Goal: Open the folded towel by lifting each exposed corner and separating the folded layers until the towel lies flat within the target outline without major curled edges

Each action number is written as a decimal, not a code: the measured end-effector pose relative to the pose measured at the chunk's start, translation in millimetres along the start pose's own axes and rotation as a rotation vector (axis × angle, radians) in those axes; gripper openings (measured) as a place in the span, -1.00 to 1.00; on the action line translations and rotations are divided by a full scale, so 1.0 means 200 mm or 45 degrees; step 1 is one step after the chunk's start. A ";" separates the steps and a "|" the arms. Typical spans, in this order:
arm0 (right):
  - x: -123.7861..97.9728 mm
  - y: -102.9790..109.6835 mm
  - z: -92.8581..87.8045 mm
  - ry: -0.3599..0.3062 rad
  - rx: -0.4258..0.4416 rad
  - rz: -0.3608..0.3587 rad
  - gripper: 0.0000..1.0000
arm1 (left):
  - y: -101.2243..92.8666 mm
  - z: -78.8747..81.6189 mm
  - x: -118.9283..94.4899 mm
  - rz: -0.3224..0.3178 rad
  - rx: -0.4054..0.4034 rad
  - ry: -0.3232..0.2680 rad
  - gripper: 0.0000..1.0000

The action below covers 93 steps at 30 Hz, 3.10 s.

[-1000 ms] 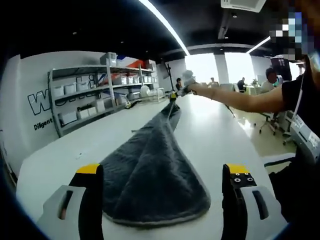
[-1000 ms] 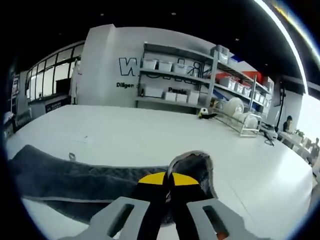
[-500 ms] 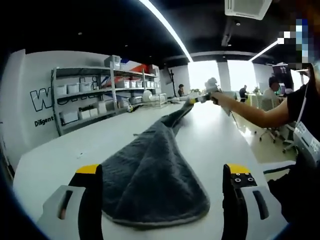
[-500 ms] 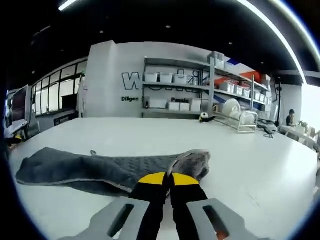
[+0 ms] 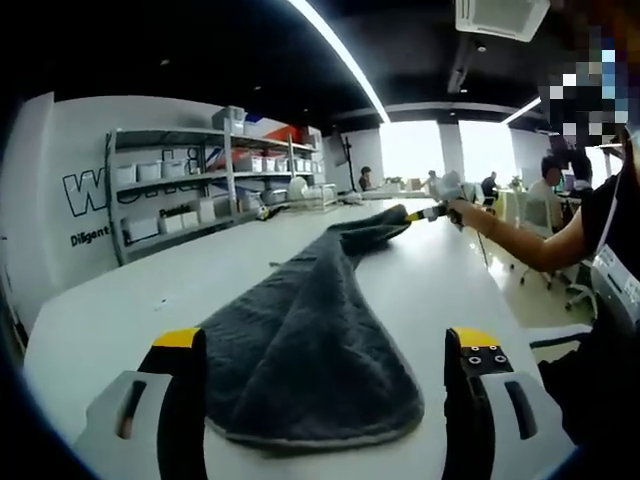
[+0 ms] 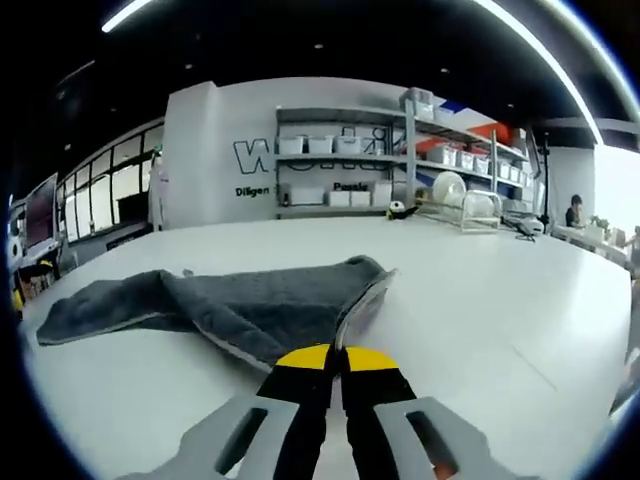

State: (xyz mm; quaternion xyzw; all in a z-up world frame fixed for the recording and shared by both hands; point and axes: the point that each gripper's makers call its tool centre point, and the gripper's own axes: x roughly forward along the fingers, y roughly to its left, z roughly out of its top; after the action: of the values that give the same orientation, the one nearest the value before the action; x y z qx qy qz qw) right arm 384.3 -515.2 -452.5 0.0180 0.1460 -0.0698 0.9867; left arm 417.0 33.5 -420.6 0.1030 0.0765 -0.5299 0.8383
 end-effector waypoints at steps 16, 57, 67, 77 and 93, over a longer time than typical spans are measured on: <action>0.00 -0.16 -0.14 0.184 -0.107 -0.071 -0.98 | 0.01 0.00 -0.01 0.009 -0.009 0.006 0.95; -0.22 0.38 -0.01 0.143 -0.040 0.282 0.99 | -0.26 0.00 -0.21 0.397 -0.177 -0.033 0.67; -0.29 0.50 -0.05 0.180 -0.051 0.370 0.99 | -0.40 -0.14 -0.05 0.255 -0.171 0.081 0.04; -0.34 0.55 -0.11 0.204 -0.044 0.397 0.99 | -0.34 -0.28 0.01 0.305 -0.202 0.213 -0.43; -0.36 0.62 -0.09 0.205 -0.083 0.432 0.99 | -0.34 -0.37 0.01 0.318 -0.152 0.306 -0.86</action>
State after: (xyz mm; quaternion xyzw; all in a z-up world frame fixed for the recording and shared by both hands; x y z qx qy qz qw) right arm 329.3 -382.3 -446.9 0.0159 0.2217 0.1040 0.9694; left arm 355.5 21.5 -499.4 0.1245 0.1940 -0.4000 0.8871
